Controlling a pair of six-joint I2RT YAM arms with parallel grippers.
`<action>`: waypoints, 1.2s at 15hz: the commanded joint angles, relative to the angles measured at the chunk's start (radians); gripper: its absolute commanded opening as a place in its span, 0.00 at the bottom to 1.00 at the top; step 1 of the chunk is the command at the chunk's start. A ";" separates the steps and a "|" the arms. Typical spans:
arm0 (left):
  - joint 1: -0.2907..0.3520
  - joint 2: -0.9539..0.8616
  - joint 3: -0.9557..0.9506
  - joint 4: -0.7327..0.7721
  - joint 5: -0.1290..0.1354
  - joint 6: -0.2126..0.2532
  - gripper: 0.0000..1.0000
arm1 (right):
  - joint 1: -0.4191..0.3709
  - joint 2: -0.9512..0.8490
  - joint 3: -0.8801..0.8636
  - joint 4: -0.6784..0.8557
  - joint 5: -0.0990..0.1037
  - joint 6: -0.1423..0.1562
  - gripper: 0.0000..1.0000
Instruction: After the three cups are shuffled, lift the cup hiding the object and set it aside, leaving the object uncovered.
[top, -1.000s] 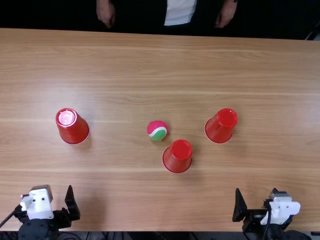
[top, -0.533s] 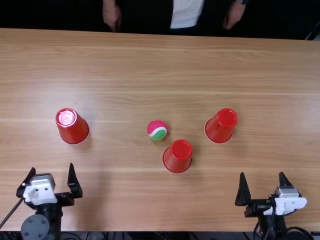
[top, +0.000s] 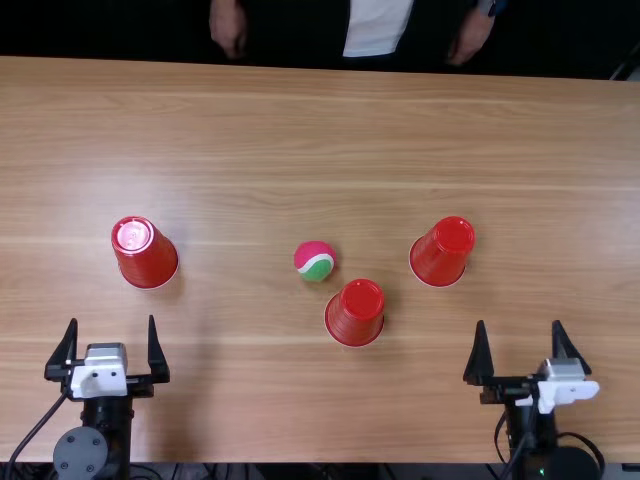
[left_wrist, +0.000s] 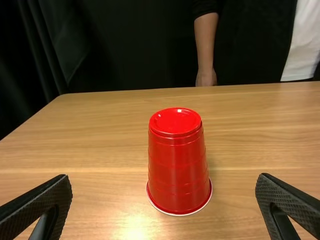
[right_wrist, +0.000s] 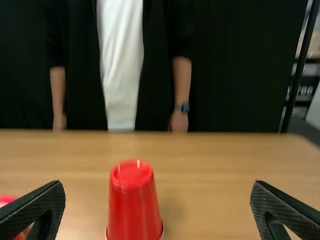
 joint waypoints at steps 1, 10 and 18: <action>-0.001 -0.011 -0.013 -0.023 0.006 0.015 1.00 | -0.011 -0.012 -0.064 0.009 -0.003 0.007 1.00; -0.003 -0.011 -0.013 -0.024 0.004 0.024 1.00 | -0.011 -0.012 -0.079 0.018 0.001 0.003 1.00; -0.003 -0.011 -0.013 -0.024 0.004 0.024 1.00 | -0.011 -0.012 -0.079 0.018 0.001 0.003 1.00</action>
